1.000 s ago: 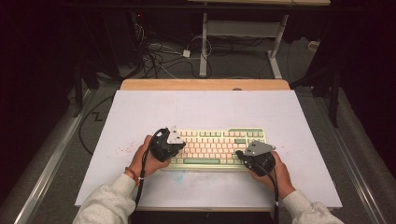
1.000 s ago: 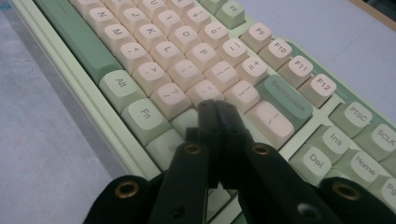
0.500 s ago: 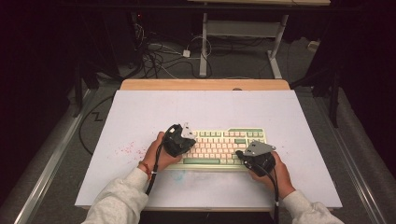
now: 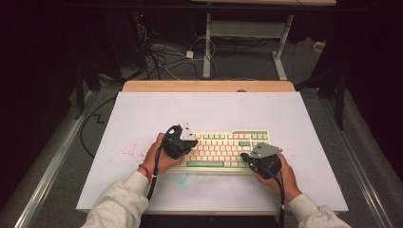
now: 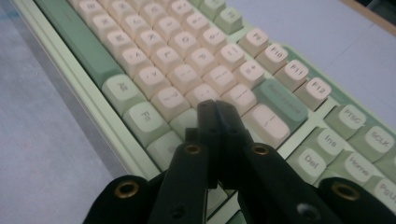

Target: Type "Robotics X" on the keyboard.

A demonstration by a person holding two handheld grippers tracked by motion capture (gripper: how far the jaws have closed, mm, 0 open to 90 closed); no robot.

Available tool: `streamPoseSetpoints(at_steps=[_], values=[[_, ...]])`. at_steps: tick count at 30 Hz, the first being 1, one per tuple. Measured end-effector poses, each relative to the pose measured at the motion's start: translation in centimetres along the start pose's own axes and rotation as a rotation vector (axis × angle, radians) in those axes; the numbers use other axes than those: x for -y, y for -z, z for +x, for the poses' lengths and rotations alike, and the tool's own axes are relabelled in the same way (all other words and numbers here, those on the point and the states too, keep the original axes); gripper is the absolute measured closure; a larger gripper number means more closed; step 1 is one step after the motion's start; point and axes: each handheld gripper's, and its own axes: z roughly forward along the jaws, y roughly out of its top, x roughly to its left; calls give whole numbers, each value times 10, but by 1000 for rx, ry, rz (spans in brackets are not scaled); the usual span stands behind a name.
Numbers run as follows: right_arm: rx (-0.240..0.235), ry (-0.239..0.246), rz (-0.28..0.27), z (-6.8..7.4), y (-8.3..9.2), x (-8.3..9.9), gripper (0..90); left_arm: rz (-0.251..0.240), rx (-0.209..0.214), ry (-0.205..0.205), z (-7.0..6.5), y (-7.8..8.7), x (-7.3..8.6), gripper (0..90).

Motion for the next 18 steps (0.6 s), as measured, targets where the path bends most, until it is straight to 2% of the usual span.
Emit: streamPoseSetpoints(at_steps=[3,6,7,8,9,10,11,12,15,18], values=[[11,6,-20,0,7,-2,900,-46,-13,5,1,13,5,803],[7,1,-30,-1,10,-3,900,-86,-29,-8,1,26,13,763],[9,0,-40,-1,13,-4,900,-102,-38,-15,1,30,16,685],[9,0,-40,-1,13,-4,900,-104,-56,-21,1,34,20,685],[9,-1,-42,-1,14,-4,900,-107,-63,-27,0,37,25,645],[5,0,-46,-2,15,-5,900,-115,-67,-34,0,40,29,521],[4,-3,-46,-1,15,-5,900,-122,-87,-31,-1,42,34,485],[4,-3,-46,-1,15,-5,900,-127,-105,-26,-1,44,40,485],[2,1,-46,-1,16,-6,900,-146,-117,-10,-1,49,55,338],[-3,5,-50,-1,15,-8,900,-149,-125,14,-1,52,70,266]])
